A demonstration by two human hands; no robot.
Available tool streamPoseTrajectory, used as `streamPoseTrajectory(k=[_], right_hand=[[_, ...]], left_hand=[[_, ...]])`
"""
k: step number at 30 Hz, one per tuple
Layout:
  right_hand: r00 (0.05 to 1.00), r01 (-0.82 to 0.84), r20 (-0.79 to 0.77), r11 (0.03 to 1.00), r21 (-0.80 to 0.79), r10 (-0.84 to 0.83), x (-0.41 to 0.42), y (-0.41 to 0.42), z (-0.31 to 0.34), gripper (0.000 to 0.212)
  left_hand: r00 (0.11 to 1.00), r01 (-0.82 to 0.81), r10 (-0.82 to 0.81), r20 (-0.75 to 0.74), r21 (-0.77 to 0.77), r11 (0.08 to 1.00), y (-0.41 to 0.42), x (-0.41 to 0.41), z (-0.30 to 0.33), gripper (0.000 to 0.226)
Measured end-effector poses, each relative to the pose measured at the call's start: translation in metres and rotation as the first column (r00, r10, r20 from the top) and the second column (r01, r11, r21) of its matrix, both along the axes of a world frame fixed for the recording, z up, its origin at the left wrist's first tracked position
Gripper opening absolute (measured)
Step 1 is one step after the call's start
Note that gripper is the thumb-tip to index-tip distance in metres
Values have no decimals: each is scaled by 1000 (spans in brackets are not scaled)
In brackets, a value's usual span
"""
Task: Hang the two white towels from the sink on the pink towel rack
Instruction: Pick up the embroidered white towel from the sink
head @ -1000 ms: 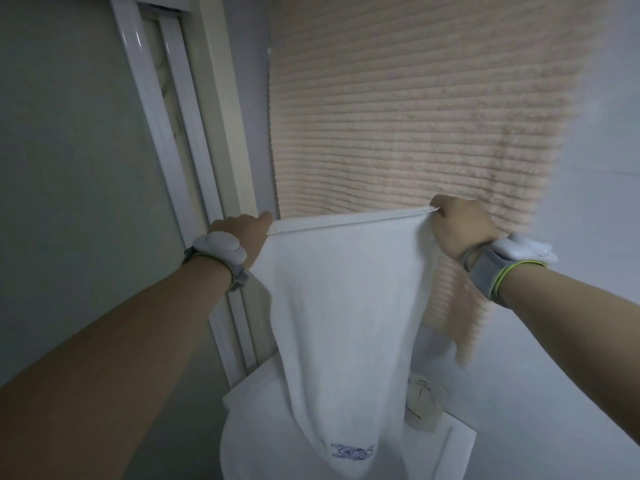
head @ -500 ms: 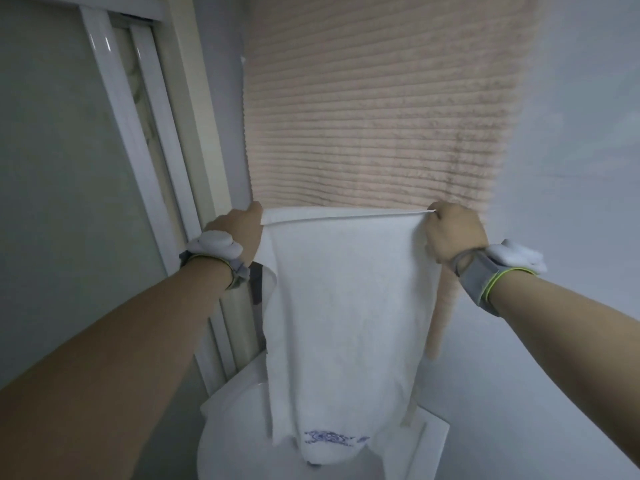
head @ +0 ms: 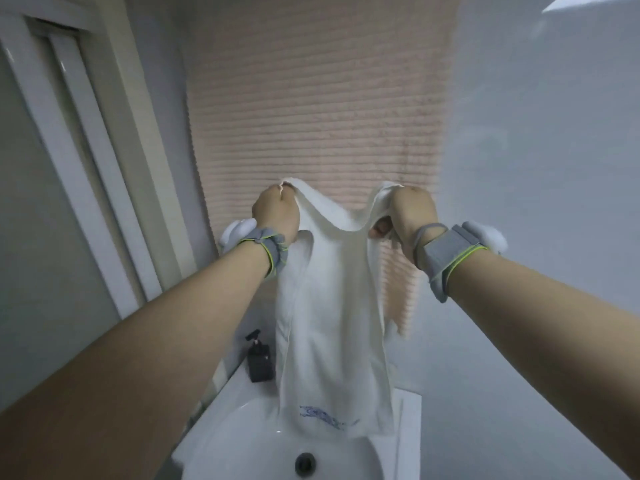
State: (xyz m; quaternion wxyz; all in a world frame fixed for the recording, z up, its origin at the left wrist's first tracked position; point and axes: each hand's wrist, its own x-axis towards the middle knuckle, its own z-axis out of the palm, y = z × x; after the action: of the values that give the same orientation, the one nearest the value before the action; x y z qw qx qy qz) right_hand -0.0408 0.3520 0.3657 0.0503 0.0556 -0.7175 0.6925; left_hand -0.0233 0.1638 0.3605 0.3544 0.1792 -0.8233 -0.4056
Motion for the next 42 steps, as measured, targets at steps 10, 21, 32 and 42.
streamPoseTrajectory(k=[10, 21, 32, 42], right_hand=[[973, 172, -178, 977, 126, -148, 39, 14, 0, 21], [915, 373, -191, 926, 60, -356, 76, 113, 10, 28], [795, 601, -202, 789, 127, -572, 89, 297, 9, 25], [551, 831, -130, 526, 181, -825, 131, 509, 7, 24]], left_hand=[[923, 383, -384, 23, -164, 909, 84, 14, 0, 35], [758, 644, -652, 19, -180, 743, 200, 25, 7, 34], [577, 808, -816, 47, -185, 560, 389, 23, 8, 39], [543, 834, -838, 47, -142, 533, 564, 4, -1, 40]])
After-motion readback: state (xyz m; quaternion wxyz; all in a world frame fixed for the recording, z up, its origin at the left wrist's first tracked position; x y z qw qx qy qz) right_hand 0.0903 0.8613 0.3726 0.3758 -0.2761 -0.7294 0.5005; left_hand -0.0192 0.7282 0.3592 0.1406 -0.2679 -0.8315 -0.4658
